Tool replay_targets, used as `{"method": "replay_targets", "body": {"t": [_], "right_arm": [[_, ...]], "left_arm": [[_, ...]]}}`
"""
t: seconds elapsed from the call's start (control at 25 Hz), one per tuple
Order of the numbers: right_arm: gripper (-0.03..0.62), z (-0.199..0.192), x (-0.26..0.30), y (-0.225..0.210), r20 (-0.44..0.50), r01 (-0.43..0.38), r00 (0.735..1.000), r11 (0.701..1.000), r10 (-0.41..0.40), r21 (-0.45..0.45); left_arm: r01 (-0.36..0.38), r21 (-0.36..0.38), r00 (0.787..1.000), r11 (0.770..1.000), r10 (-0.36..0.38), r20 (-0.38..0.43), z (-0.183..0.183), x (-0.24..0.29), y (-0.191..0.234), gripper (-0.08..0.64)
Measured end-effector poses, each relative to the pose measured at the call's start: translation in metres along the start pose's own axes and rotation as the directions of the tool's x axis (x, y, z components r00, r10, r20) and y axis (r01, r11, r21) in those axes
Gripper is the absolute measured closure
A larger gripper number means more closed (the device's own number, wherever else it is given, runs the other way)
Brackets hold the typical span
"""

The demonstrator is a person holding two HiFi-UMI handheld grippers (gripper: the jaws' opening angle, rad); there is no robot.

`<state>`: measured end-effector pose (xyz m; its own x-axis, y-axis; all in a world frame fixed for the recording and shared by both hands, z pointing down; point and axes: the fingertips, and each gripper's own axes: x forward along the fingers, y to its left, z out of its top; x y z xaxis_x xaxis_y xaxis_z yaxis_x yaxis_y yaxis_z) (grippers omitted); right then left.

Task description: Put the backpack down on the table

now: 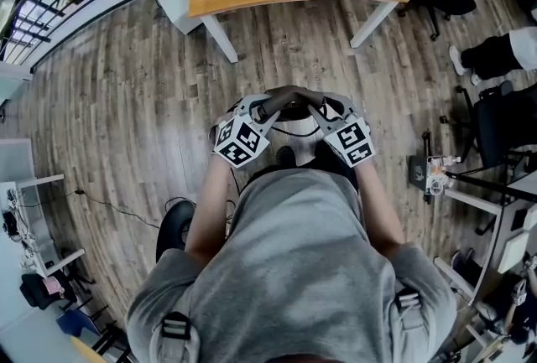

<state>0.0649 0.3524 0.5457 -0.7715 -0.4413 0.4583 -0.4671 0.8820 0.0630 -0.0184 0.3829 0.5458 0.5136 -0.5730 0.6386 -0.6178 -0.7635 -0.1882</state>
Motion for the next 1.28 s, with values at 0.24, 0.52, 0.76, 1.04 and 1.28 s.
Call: {"method": "replay_targets", "body": {"t": [0.24,0.52,0.76,1.04,1.28], "right_arm": [[0.474,0.0,0.009,-0.008,0.006,-0.011,1.0,1.0,0.011,-0.003],[0.474,0.017,0.022,-0.035,0.004,-0.025,1.0,0.999,0.025,-0.025],[0.474,0.016,0.032,-0.071,0.003,-0.016,1.0,1.0,0.016,-0.016],[0.472,0.012,0.046,-0.112,-0.019,-0.018,1.0,1.0,0.018,-0.003],[0.472,0.016,0.06,-0.143,-0.011,-0.018,1.0,1.0,0.018,0.016]], "left_arm": [[-0.007,0.004,1.0,1.0,0.007,-0.009,-0.001,0.007,0.009,0.439],[-0.025,-0.012,1.0,1.0,0.025,0.004,0.012,0.02,0.035,0.439],[-0.027,-0.023,1.0,0.999,0.027,0.007,0.026,0.048,0.057,0.44],[-0.005,-0.033,1.0,0.999,0.005,-0.004,0.039,0.08,0.078,0.439],[-0.003,-0.025,1.0,1.0,0.002,-0.025,0.051,0.101,0.104,0.439]]}}
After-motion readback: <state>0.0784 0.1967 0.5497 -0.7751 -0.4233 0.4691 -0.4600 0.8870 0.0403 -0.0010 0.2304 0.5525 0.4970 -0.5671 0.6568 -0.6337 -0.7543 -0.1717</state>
